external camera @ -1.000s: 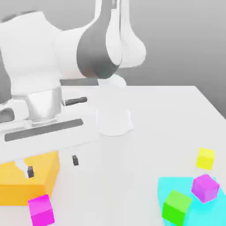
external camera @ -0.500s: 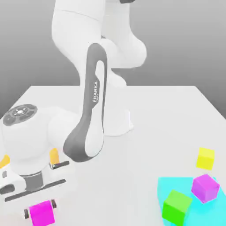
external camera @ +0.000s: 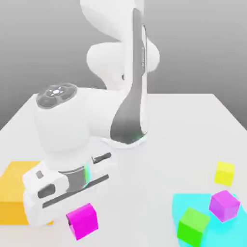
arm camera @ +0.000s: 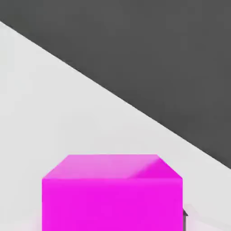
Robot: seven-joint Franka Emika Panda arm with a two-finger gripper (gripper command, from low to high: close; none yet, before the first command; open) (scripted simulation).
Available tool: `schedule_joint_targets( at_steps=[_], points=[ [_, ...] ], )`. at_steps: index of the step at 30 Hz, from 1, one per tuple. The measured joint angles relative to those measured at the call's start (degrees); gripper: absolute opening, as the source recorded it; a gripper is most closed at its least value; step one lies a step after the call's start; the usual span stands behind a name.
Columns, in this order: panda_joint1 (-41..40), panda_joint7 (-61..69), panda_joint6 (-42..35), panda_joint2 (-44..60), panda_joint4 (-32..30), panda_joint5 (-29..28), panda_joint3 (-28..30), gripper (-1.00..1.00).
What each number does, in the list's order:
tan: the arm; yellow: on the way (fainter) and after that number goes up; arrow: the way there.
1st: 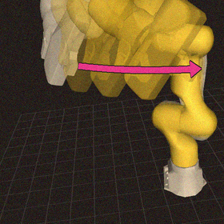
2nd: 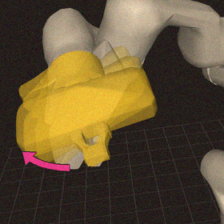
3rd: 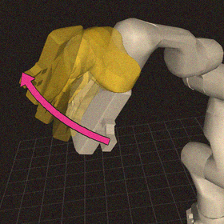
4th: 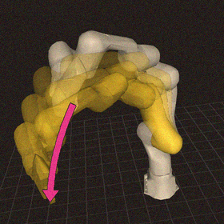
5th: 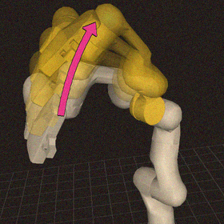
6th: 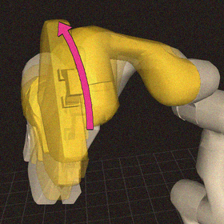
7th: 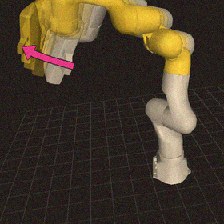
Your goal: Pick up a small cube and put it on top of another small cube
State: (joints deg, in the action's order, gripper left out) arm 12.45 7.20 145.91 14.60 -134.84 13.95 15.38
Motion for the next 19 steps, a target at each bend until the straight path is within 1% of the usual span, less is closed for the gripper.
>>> schedule_joint_targets(
  at_steps=[6, 12, 15, 16, 19],
  points=[
    [8.9, -8.6, -4.4, -5.0, 0.4, -4.7, -5.6, -1.0],
    [19.2, -19.0, -8.2, -10.7, 0.6, -12.1, -11.2, -1.0],
    [19.9, -20.2, -3.4, -7.1, -0.3, -12.7, -11.4, -1.0],
    [19.8, -20.1, -1.2, -5.2, -0.6, -12.6, -11.5, 1.0],
    [19.8, -20.1, -1.2, -5.2, -0.6, -12.6, -11.5, 1.0]
  ],
)
